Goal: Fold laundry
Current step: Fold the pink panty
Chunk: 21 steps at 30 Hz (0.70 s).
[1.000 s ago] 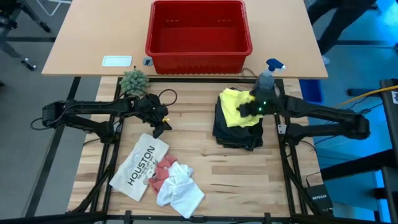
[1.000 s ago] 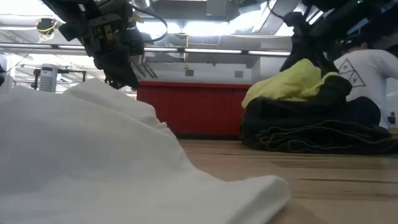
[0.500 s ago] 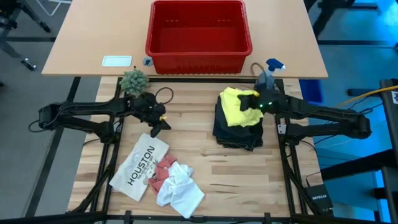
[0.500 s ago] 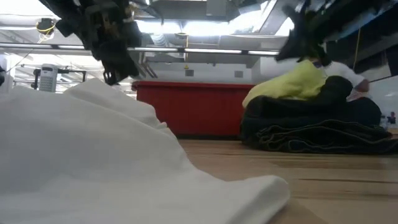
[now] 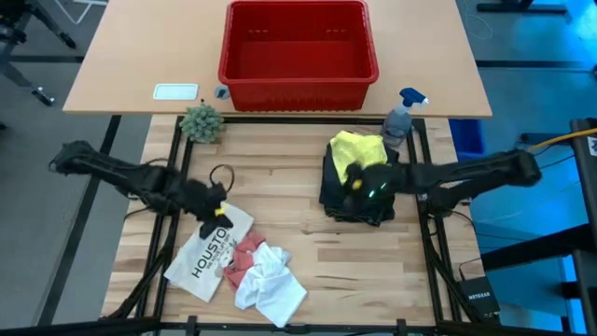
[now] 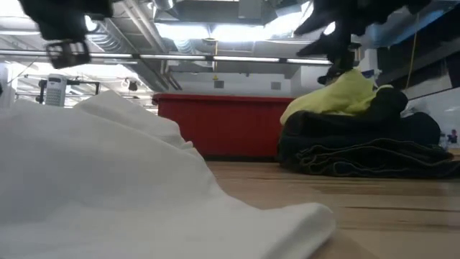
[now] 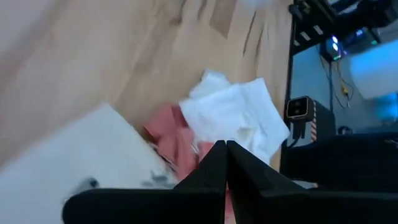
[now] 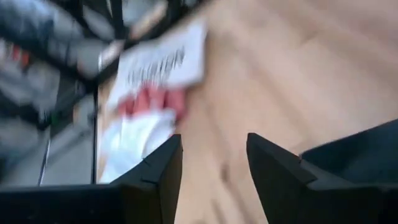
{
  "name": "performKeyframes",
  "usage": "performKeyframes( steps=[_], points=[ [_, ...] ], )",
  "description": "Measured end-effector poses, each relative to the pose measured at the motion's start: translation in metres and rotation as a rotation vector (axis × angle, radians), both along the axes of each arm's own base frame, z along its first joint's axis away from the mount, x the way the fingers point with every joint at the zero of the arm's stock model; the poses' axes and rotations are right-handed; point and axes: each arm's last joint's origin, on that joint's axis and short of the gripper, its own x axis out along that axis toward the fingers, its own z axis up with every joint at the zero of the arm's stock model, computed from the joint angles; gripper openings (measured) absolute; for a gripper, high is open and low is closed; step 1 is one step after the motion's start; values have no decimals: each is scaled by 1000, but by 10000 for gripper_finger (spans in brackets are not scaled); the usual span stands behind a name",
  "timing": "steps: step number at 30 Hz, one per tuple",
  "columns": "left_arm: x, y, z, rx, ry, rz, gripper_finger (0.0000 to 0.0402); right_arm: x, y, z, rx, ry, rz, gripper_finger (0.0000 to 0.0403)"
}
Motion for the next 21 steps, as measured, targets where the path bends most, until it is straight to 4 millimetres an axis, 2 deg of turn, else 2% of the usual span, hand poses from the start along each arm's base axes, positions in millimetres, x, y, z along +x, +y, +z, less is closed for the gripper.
performKeyframes(
  steps=[4,7,10,15,21],
  points=[
    [-2,-15,-3,-50,38,98,0,27,34,-31,13,64,142,167],
    [-1,-21,-4,-73,37,168,0,46,55,-44,16,87,220,166],
    [5,-27,-9,-110,61,222,0,64,68,-54,7,121,253,165],
    [16,-43,-30,-91,186,232,4,86,73,-59,-6,133,272,165],
    [27,-55,-59,9,314,216,48,95,61,-57,-43,125,150,165]
  ],
)
